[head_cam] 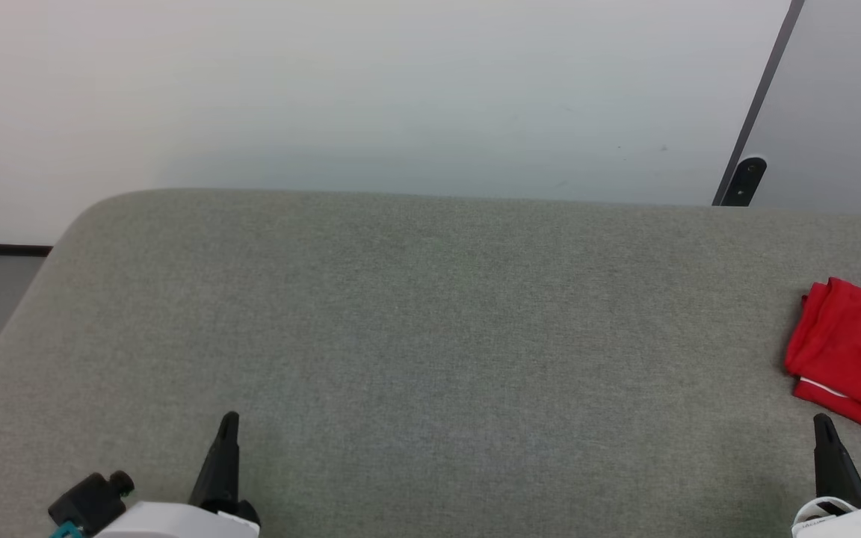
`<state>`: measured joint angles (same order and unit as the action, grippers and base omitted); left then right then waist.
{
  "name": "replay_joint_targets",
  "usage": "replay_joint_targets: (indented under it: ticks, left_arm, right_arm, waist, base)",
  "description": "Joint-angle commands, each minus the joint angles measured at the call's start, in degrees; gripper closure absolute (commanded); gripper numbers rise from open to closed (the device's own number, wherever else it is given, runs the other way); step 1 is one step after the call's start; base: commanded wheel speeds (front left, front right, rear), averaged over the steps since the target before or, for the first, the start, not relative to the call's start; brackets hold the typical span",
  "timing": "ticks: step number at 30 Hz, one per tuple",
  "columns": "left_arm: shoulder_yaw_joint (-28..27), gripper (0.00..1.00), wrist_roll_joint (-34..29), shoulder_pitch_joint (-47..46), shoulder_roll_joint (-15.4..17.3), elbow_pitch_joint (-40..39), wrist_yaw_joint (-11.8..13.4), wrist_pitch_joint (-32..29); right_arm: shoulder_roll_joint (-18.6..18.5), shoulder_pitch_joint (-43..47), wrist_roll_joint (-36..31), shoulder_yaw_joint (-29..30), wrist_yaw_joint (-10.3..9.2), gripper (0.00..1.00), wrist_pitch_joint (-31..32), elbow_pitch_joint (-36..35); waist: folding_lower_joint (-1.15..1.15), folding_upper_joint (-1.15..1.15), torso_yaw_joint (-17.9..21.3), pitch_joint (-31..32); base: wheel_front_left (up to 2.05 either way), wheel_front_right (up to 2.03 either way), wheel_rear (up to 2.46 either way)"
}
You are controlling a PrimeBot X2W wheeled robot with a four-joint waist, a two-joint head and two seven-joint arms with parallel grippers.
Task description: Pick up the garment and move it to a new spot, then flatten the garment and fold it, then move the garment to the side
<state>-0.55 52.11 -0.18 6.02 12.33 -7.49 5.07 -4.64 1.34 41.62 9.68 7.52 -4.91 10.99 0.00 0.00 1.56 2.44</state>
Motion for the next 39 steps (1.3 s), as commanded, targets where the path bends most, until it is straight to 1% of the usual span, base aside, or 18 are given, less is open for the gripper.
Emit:
replay_joint_targets:
  ticks: [1,17,39]
  left_arm:
    - [-0.5,1.0,1.4,-1.7,0.1,-0.4,0.0,-0.2]
    - [-1.9,1.0,11.3,-2.9,-0.7,0.0,0.0,-3.1]
    - [-3.5,1.0,22.7,-4.3,-1.6,0.7,0.0,-6.5]
  right_arm:
    - [-0.1,-1.7,1.7,-0.1,-0.02,1.0,0.3,-0.5]
    - [0.4,-3.3,14.2,-0.9,-0.02,1.0,3.1,0.4]
    - [0.9,-5.1,28.7,-1.8,-0.03,1.0,6.5,1.4]
  waist:
    - [0.0,0.0,0.0,0.0]
    - [0.0,0.0,-0.3,-0.5]
    - [0.0,0.0,-0.7,-1.2]
  base:
    - [0.0,0.0,0.0]
    - [0.0,0.0,0.0]
    - [0.0,0.0,0.0]
